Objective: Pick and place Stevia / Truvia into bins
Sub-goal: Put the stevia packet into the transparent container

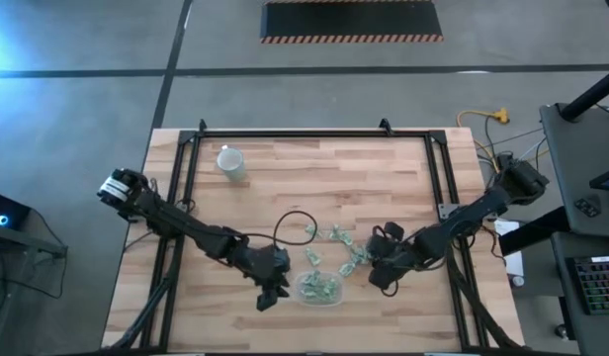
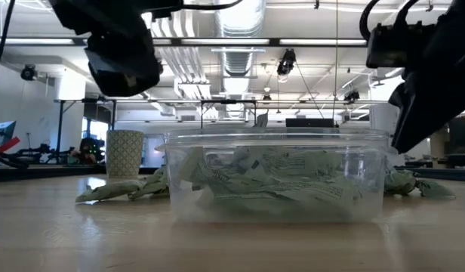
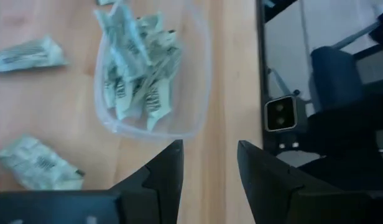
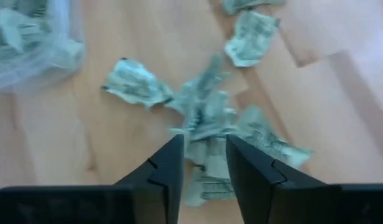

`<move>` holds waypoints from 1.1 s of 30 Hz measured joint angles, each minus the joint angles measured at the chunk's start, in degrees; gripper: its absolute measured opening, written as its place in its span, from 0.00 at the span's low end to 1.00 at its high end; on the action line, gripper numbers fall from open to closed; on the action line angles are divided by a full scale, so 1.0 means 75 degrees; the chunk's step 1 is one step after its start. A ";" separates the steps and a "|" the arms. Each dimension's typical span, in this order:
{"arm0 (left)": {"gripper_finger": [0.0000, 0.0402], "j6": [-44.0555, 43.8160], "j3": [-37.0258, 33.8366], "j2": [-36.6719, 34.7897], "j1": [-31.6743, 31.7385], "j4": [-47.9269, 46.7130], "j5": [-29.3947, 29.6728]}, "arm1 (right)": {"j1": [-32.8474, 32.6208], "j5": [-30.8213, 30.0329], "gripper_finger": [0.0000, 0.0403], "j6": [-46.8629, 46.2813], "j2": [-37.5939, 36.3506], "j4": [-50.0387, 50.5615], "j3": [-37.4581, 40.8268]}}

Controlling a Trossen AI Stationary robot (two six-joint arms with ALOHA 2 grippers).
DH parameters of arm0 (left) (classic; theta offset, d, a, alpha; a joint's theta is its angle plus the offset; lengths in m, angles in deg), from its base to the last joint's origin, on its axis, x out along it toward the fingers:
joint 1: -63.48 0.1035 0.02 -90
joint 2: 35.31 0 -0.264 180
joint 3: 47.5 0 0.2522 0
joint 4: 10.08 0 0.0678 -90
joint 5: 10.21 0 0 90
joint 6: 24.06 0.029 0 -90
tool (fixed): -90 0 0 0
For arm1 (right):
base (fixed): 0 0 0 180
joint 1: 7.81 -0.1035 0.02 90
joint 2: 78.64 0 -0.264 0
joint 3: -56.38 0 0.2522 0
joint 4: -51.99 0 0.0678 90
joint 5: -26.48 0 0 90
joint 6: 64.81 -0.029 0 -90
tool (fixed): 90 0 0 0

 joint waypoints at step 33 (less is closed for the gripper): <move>0.34 0.0001 -0.0207 -0.0013 -0.0129 -0.0229 0.0499 | 0.0148 0.0060 0.32 -0.0654 -0.0245 -0.2190 0.1329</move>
